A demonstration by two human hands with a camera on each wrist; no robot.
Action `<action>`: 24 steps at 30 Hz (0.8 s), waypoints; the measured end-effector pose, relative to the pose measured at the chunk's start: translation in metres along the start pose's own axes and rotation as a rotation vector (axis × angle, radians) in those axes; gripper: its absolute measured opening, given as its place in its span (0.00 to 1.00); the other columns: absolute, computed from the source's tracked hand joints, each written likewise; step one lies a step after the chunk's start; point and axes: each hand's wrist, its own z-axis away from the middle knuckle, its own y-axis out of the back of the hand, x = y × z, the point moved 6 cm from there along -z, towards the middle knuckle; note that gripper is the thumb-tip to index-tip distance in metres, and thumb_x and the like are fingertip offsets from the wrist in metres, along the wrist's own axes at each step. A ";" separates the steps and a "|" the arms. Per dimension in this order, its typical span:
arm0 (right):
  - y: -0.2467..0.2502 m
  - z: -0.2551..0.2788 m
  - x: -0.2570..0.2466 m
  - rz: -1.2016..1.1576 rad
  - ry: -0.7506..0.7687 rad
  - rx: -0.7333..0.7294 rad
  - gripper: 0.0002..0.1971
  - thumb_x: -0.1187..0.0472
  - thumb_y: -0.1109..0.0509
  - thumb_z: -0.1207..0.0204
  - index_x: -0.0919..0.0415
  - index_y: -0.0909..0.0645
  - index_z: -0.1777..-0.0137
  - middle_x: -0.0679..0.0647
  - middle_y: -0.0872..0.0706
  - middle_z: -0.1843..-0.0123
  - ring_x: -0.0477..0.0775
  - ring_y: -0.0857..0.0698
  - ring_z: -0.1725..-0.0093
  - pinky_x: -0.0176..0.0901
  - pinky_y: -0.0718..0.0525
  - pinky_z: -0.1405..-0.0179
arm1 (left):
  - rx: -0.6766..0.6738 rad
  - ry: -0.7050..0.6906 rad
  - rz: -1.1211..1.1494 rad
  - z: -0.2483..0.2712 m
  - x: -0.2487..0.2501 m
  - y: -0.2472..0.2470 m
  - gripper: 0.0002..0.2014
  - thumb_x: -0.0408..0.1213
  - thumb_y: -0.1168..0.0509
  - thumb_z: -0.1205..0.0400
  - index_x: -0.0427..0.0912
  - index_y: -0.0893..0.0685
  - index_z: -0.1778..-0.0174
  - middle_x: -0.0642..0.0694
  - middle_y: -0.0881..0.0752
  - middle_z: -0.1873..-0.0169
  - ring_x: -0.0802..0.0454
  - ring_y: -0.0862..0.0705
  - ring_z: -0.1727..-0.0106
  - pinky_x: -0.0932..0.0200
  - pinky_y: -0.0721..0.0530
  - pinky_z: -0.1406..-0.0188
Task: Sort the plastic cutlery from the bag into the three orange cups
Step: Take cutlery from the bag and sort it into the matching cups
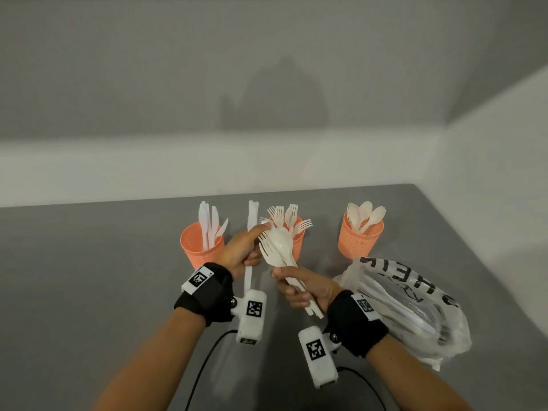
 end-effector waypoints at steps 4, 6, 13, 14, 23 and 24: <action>0.007 -0.005 0.001 0.035 0.032 0.114 0.03 0.64 0.33 0.24 0.58 0.25 0.58 0.46 0.30 0.83 0.40 0.34 0.87 0.29 0.34 0.87 | 0.143 -0.104 -0.216 -0.001 0.014 0.012 0.18 0.41 0.36 0.19 0.44 0.27 0.75 0.53 0.32 0.89 0.58 0.37 0.86 0.67 0.40 0.85; 0.008 -0.007 0.001 0.058 0.041 0.135 0.03 0.64 0.34 0.25 0.59 0.24 0.54 0.46 0.31 0.83 0.41 0.34 0.86 0.30 0.34 0.86 | 0.216 -0.150 -0.249 0.000 0.020 0.015 0.17 0.38 0.36 0.18 0.44 0.27 0.74 0.54 0.31 0.90 0.60 0.35 0.88 0.69 0.36 0.86; 0.008 -0.010 -0.009 0.022 0.099 0.034 0.20 0.62 0.41 0.25 0.53 0.24 0.33 0.47 0.30 0.78 0.39 0.38 0.85 0.28 0.38 0.86 | 0.253 -0.182 -0.139 -0.004 0.020 0.027 0.16 0.45 0.40 0.16 0.41 0.24 0.66 0.49 0.31 0.82 0.61 0.36 0.86 0.70 0.38 0.87; 0.008 -0.011 -0.009 0.012 0.096 0.015 0.21 0.61 0.41 0.27 0.52 0.24 0.33 0.47 0.30 0.78 0.40 0.38 0.85 0.28 0.38 0.86 | 0.206 -0.172 -0.124 -0.004 0.017 0.023 0.15 0.45 0.40 0.16 0.40 0.23 0.65 0.50 0.31 0.83 0.60 0.36 0.86 0.70 0.39 0.88; 0.007 -0.016 -0.004 0.033 0.006 0.061 0.10 0.61 0.42 0.21 0.57 0.26 0.41 0.50 0.18 0.73 0.41 0.37 0.87 0.26 0.37 0.88 | 0.320 -0.145 0.016 -0.009 0.008 0.040 0.15 0.40 0.48 0.12 0.41 0.23 0.61 0.50 0.18 0.78 0.60 0.30 0.82 0.69 0.34 0.85; 0.007 -0.017 -0.004 0.048 -0.003 0.080 0.09 0.62 0.43 0.19 0.56 0.25 0.43 0.50 0.18 0.73 0.41 0.38 0.87 0.26 0.37 0.88 | 0.365 -0.158 0.064 -0.010 0.013 0.048 0.14 0.40 0.49 0.12 0.42 0.25 0.62 0.48 0.15 0.73 0.57 0.26 0.77 0.67 0.29 0.80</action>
